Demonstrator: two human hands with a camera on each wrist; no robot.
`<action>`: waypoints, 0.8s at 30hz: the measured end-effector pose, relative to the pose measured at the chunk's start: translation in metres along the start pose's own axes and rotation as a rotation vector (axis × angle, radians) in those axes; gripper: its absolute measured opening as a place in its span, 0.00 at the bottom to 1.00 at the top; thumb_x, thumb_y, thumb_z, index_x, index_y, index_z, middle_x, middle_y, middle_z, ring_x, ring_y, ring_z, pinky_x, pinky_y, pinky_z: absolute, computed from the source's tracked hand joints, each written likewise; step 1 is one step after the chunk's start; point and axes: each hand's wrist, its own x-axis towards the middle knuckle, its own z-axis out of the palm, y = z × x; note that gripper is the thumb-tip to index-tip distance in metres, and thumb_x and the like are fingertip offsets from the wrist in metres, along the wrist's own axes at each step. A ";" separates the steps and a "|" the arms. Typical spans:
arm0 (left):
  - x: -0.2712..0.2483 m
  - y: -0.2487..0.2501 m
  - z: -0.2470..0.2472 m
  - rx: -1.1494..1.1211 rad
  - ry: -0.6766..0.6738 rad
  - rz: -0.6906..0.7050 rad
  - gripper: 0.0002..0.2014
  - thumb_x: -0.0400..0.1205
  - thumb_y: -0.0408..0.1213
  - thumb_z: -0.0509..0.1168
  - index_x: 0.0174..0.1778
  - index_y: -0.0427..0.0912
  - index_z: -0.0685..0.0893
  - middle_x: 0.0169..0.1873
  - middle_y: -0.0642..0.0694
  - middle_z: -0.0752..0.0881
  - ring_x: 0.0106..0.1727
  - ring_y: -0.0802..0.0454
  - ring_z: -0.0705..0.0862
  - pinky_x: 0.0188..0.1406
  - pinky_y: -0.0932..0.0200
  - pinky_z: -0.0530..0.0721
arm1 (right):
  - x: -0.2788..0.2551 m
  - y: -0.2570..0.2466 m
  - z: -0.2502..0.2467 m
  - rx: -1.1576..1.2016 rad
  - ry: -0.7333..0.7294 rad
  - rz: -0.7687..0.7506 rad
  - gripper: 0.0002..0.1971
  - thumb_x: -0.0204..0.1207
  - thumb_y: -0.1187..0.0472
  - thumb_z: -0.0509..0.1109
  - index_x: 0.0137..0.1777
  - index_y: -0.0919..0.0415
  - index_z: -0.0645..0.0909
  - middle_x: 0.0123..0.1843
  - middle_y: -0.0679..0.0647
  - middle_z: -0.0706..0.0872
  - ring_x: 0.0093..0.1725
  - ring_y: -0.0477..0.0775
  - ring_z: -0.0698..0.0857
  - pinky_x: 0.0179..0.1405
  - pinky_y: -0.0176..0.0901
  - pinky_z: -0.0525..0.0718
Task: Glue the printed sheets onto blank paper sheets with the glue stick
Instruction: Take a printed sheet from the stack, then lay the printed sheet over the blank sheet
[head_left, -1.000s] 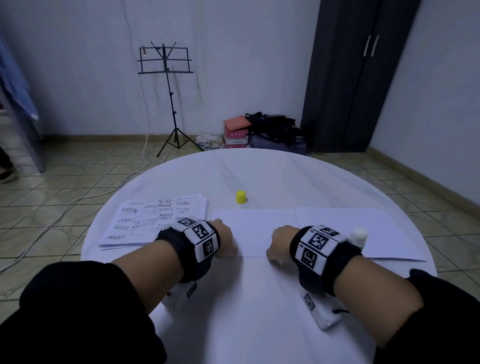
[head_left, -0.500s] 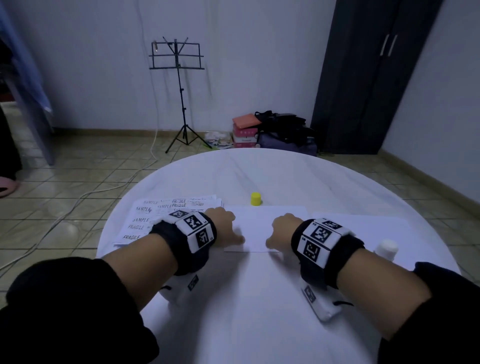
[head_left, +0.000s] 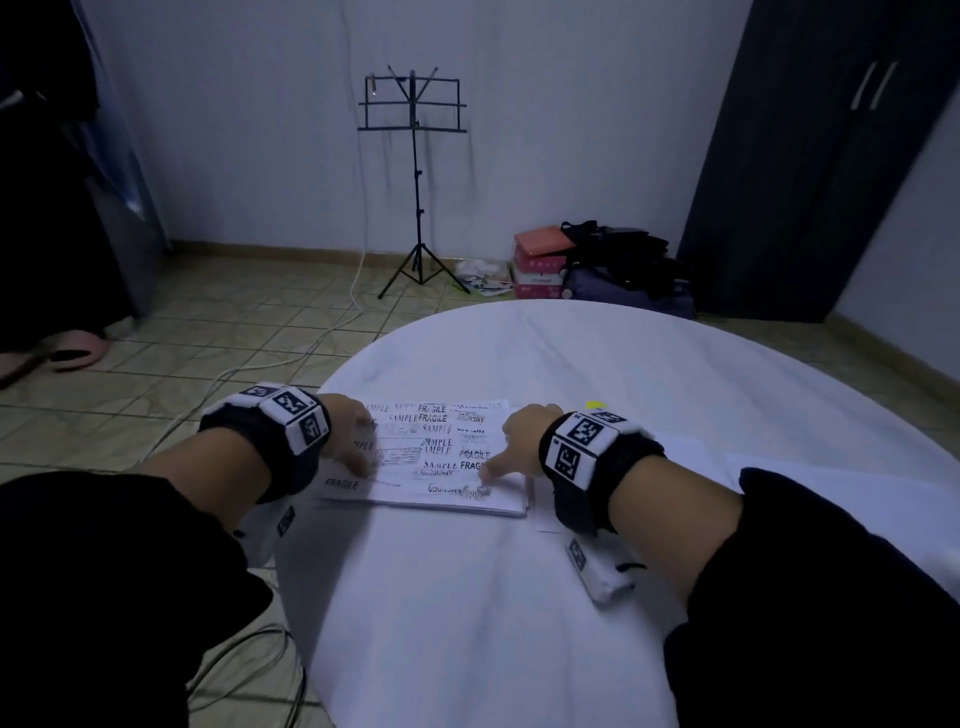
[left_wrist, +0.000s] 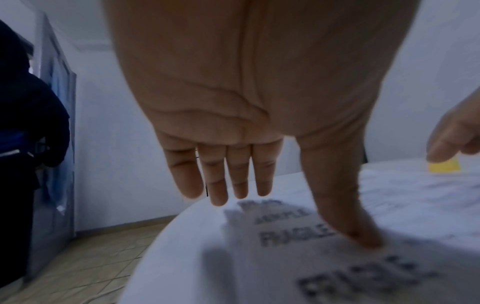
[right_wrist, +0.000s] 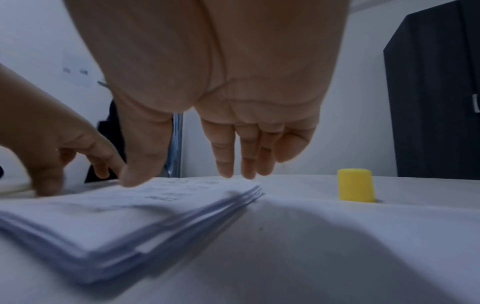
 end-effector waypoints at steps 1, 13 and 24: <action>0.004 -0.004 0.001 -0.020 -0.016 0.007 0.35 0.75 0.51 0.73 0.76 0.42 0.70 0.72 0.45 0.76 0.71 0.45 0.75 0.65 0.57 0.73 | 0.005 -0.002 -0.002 -0.024 0.003 0.014 0.28 0.64 0.29 0.69 0.40 0.57 0.76 0.51 0.55 0.80 0.61 0.61 0.78 0.63 0.55 0.78; 0.046 -0.023 0.005 -0.030 -0.087 0.030 0.37 0.65 0.57 0.79 0.65 0.42 0.74 0.61 0.48 0.81 0.61 0.46 0.80 0.55 0.57 0.75 | 0.034 -0.002 -0.004 -0.118 -0.047 0.064 0.35 0.48 0.24 0.73 0.40 0.54 0.76 0.51 0.51 0.86 0.48 0.57 0.83 0.52 0.47 0.80; 0.048 -0.022 0.011 -0.127 -0.029 -0.010 0.43 0.64 0.52 0.81 0.71 0.40 0.71 0.68 0.44 0.78 0.68 0.44 0.77 0.67 0.52 0.75 | 0.023 -0.021 0.006 0.250 0.046 0.011 0.29 0.64 0.58 0.80 0.65 0.61 0.75 0.61 0.56 0.80 0.58 0.57 0.82 0.52 0.43 0.83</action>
